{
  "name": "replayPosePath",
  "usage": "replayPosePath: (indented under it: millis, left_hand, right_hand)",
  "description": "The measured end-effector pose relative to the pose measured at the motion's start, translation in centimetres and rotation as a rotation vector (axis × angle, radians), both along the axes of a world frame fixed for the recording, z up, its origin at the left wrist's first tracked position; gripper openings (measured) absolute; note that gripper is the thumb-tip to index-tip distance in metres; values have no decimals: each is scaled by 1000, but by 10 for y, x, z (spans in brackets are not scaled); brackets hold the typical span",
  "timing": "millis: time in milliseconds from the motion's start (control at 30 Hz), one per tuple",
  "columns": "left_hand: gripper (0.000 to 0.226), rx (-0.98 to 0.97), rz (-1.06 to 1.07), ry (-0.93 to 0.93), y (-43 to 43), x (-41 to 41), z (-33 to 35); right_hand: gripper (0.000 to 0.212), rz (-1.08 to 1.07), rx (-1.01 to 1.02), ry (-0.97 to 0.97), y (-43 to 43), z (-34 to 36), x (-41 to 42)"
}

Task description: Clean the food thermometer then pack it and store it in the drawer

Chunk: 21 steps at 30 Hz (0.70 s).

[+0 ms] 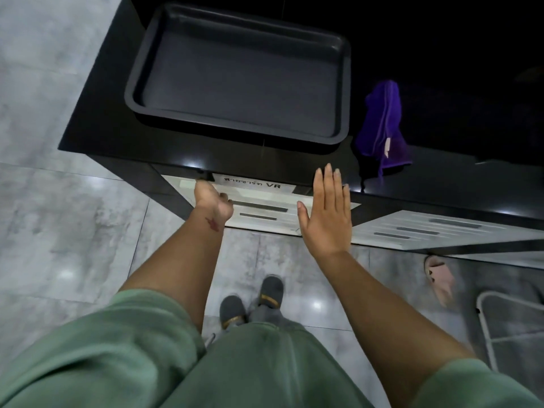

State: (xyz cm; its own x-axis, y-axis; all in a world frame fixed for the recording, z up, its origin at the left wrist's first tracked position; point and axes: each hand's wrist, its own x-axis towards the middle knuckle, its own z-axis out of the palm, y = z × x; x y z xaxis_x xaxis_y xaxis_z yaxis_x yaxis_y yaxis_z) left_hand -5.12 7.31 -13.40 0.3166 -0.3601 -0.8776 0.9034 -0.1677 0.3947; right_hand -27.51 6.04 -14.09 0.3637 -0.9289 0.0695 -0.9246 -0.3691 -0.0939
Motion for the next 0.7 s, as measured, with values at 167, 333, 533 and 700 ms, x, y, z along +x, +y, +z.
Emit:
replayPosePath:
  millis: [167, 333, 533, 700]
  left_hand:
    - [34, -70, 27, -15, -13, 8, -20]
    - [44, -9, -33, -79, -5, 5, -11]
    - [61, 199, -177, -389, 17, -1, 18]
    - [61, 379, -154, -770, 37, -2, 56]
  right_hand:
    - [71, -3, -19, 19, -2, -3, -1]
    - [71, 8, 20, 24, -2, 2, -2]
    - [69, 12, 91, 35, 2, 19, 0]
    - [65, 13, 156, -37, 10, 42, 2]
